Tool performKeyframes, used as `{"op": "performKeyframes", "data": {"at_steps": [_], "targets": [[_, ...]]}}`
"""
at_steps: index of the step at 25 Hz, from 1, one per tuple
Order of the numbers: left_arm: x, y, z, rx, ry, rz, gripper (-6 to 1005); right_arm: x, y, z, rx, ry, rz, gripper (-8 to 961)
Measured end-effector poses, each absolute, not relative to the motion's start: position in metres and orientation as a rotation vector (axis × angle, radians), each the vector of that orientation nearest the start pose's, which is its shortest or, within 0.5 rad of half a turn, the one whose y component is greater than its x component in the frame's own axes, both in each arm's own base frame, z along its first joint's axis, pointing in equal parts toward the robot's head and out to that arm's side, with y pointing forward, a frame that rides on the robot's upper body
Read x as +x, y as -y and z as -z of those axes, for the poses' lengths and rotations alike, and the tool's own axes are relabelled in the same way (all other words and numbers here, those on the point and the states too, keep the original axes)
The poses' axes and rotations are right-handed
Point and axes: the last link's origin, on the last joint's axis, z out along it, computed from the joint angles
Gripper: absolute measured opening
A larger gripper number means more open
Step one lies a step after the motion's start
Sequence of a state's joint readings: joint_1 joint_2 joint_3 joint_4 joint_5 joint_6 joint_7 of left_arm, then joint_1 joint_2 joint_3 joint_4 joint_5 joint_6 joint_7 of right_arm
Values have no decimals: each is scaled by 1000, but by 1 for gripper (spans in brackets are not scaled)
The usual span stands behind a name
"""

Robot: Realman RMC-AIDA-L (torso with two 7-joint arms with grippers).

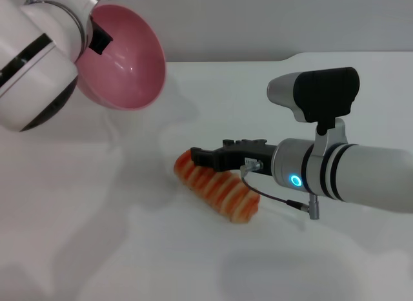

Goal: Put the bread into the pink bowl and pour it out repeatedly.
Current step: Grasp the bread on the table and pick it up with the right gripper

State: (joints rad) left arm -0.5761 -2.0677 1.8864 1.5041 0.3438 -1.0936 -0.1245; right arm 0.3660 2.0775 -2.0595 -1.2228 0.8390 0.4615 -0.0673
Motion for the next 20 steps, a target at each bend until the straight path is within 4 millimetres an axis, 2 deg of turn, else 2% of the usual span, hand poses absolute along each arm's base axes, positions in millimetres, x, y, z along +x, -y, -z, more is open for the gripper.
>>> {"op": "performKeyframes", "data": {"at_steps": [8,14,20], "targets": [[-124,-404,-15,-1834,349,-383,71,170,-326,125,-2309,-1244,-318,725],[-121,-403,-14,-1840,346,-377,72,178,-326,135,-2320,-1301,-270,724],[-119,-402,-12,-1849,336,-373,73,177,-325,141,-2346,-1309,-235,723]]}}
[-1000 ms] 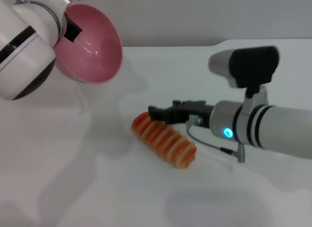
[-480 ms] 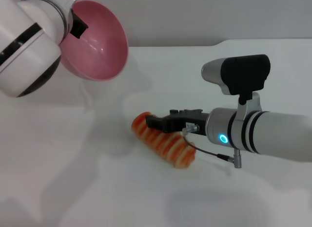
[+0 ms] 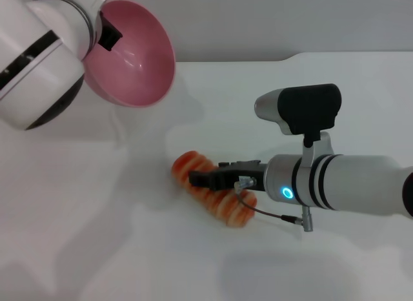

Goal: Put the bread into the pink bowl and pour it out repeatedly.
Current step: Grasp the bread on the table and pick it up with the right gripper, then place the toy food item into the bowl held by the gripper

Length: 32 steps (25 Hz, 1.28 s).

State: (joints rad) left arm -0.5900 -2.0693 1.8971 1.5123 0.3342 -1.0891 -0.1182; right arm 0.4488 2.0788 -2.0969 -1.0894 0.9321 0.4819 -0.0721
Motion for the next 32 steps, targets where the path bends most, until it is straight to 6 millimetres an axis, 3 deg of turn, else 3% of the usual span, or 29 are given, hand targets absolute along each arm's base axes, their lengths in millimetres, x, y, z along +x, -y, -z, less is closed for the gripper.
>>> {"op": "performKeyframes", "data": {"at_steps": [17,20,25,32], "targets": [[-122,-401,-14,-1844,345,-376,75,167,-323,135,-2407,-1216,-229,421],[-123,-401,-14,-1843,348,-378,75,164,-325,121,-2387,-1180,-256,400],[-134,-401,-16,-1832,374,-396,76,157,-325,82,-2320,-1100,-315,359],[-143,-398,-6,-1880,436,-400,77,125,-320,25,-2253,-930,-393,308]]}}
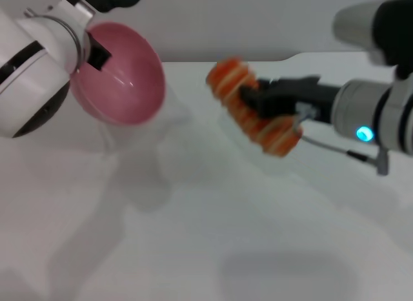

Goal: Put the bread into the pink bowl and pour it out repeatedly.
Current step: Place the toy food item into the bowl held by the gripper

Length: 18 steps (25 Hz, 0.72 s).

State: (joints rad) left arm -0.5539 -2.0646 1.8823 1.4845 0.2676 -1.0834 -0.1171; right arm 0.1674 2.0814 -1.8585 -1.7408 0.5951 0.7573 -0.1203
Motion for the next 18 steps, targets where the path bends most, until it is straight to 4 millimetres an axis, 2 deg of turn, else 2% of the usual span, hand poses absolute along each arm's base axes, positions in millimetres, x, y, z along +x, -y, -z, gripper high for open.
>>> {"op": "performKeyframes", "data": {"at_steps": [6,10,14,18], "targets": [[-145,-390,15,-1966,494,-387,78,100,-316,-5,-2207,-790,-423,272],[-143,-386,29,-2056,594,-315,78,95,-317,-17,-2158,-731,-405,234],[-136,-383,39,-2120,642,-226,78,98,-318,-15,-2155,-730,-389,201],[-128,-381,48,-2173,673,-154,79,106,-320,-3,-2164,-757,-377,171]]}}
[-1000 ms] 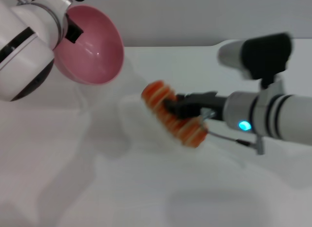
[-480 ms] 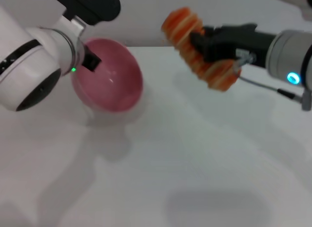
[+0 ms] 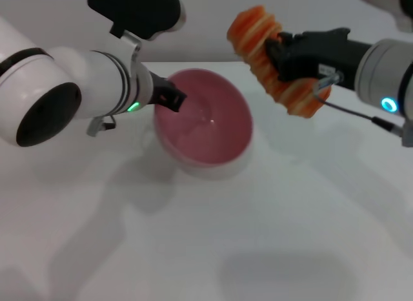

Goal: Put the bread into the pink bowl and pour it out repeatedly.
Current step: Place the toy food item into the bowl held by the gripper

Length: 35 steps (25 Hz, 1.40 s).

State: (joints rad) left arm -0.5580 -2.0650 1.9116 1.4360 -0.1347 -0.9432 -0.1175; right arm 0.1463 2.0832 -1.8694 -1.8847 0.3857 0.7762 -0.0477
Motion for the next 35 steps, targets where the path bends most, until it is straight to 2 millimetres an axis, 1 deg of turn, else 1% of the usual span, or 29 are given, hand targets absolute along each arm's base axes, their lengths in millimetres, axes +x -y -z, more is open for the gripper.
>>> {"op": "performKeyframes", "data": {"at_steps": [3,13,19,22,27,32,35], "targets": [[-125,-381,51,-2185,679,-135,79,108,-321,3,-2170,-764,-377,149],[-119,-378,56,-2221,709,-82,81,114,-329,13,-2173,-762,-381,133],[-110,-374,64,-2291,708,-20,81,124,-341,32,-2198,-827,-390,125],[-108,-373,66,-2308,698,-12,82,123,-341,38,-2212,-822,-397,120],[-107,-373,67,-2313,698,-1,82,116,-337,39,-2221,-800,-427,310],[-112,-375,63,-2296,701,-2,83,107,-328,36,-2234,-787,-455,541],[-115,-378,60,-2286,695,-3,83,107,-326,33,-2227,-801,-463,629]]}}
